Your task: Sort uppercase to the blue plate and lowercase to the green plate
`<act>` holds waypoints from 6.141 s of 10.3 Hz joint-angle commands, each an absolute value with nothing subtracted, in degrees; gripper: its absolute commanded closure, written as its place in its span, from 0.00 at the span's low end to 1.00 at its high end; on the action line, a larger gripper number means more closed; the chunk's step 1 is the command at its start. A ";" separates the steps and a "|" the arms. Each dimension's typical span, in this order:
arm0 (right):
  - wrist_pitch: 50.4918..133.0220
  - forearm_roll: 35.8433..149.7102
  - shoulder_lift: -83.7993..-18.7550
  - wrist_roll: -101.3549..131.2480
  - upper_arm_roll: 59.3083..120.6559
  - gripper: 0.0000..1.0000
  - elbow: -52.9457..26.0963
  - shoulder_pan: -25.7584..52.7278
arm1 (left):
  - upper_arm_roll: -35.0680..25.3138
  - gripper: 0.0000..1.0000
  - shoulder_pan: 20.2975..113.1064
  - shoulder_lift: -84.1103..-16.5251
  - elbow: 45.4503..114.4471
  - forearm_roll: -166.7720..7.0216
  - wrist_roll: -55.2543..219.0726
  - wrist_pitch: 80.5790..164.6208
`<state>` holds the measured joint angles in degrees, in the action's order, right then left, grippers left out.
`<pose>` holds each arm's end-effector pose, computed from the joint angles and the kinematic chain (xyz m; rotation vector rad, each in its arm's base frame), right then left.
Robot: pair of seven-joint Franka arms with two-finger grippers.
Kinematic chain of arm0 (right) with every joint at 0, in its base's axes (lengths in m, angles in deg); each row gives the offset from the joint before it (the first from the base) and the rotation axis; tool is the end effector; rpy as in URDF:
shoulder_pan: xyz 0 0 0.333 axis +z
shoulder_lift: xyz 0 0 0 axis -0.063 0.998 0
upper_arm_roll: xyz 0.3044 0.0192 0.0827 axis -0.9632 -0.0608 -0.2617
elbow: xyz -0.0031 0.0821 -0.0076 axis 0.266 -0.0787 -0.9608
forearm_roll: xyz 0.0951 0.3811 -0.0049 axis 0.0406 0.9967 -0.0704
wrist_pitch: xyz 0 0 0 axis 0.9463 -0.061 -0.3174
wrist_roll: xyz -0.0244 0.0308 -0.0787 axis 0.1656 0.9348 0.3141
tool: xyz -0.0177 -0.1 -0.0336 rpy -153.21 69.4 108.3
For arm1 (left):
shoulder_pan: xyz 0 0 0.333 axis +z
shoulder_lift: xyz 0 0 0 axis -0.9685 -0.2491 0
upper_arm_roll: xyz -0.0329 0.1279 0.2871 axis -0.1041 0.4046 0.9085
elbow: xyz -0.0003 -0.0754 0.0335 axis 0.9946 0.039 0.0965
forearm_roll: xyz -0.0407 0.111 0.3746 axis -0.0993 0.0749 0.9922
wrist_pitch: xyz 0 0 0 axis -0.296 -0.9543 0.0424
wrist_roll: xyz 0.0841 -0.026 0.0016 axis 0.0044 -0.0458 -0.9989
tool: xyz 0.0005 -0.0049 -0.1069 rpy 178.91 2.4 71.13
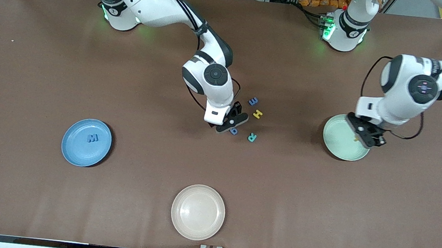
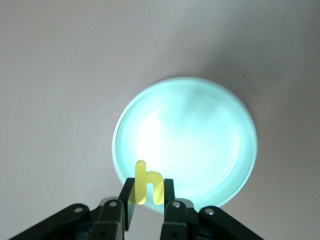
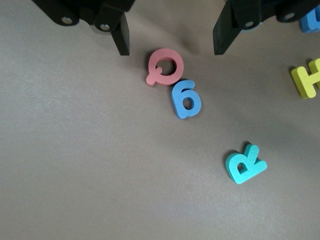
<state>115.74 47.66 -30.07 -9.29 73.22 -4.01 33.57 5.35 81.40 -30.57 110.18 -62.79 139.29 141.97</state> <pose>0.4891 0.5191 0.2010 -2.9335 -0.8296 -0.1068 0.5308 -0.0187 0.3166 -2.6647 1.5042 0.0354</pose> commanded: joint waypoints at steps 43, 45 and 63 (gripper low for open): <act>85.74 49.95 -47.05 -2.06 81.96 1.00 -9.23 13.18 | -15.80 0.00 82.88 -32.07 111.64 -70.08 43.16 149.67; 85.82 49.95 -47.23 0.85 85.83 1.00 -10.99 12.04 | -16.61 0.00 79.11 -34.35 109.36 -70.53 32.08 149.67; 98.76 58.30 -54.16 10.44 92.53 0.00 -19.34 6.23 | 7.65 0.04 37.62 -64.85 74.81 -68.86 1.79 142.37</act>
<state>101.05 56.27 -49.86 9.30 92.71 -17.77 6.22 6.42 39.96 -62.25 78.00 -69.39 3.83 143.79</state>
